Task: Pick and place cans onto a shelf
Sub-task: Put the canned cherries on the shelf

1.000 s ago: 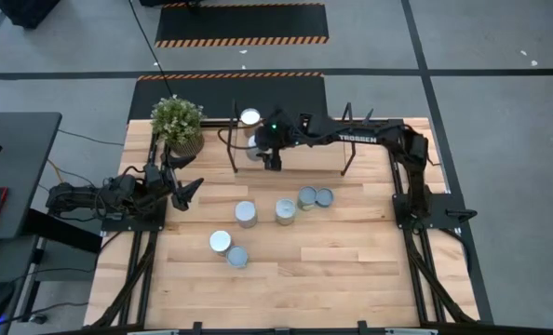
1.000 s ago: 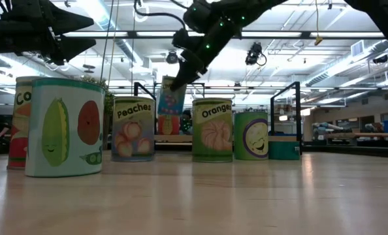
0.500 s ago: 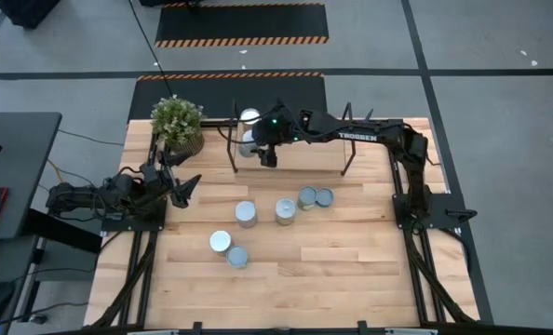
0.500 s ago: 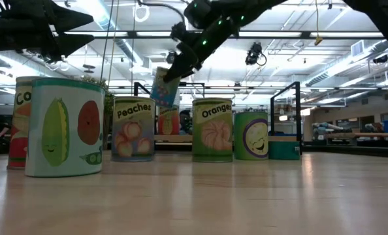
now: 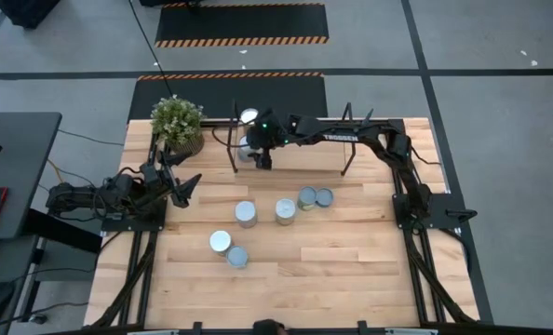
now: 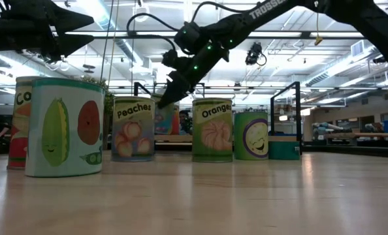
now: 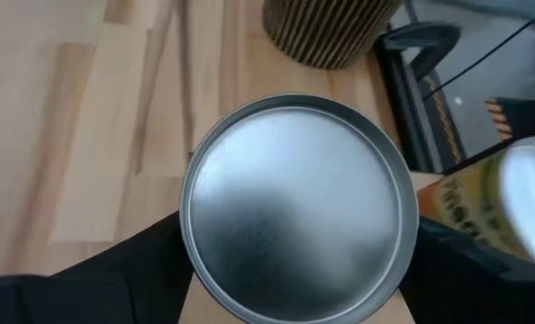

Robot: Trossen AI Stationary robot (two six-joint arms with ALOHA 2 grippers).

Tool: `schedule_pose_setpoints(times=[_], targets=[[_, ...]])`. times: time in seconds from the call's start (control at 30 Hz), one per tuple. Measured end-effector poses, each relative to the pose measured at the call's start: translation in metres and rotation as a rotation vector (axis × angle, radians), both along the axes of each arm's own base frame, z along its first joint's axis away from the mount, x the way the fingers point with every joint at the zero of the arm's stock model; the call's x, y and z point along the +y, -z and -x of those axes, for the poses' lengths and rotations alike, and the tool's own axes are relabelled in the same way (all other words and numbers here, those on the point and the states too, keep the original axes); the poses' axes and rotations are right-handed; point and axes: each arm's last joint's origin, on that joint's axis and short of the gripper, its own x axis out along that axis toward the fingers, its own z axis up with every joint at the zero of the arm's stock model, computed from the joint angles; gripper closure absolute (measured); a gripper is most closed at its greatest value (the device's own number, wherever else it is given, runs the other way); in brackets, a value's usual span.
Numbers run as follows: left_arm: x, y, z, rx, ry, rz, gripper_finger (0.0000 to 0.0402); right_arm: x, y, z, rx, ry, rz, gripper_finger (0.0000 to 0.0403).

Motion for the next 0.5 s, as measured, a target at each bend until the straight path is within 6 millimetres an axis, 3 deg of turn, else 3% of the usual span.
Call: schedule_pose_setpoints(times=[0.5], targets=[[0.0000, 0.0003, -0.0001, 0.000, 0.003, 0.005, 0.0010, -0.0072, -0.0011, 0.0046, 0.024, 0.035, 0.030, 0.0005]])
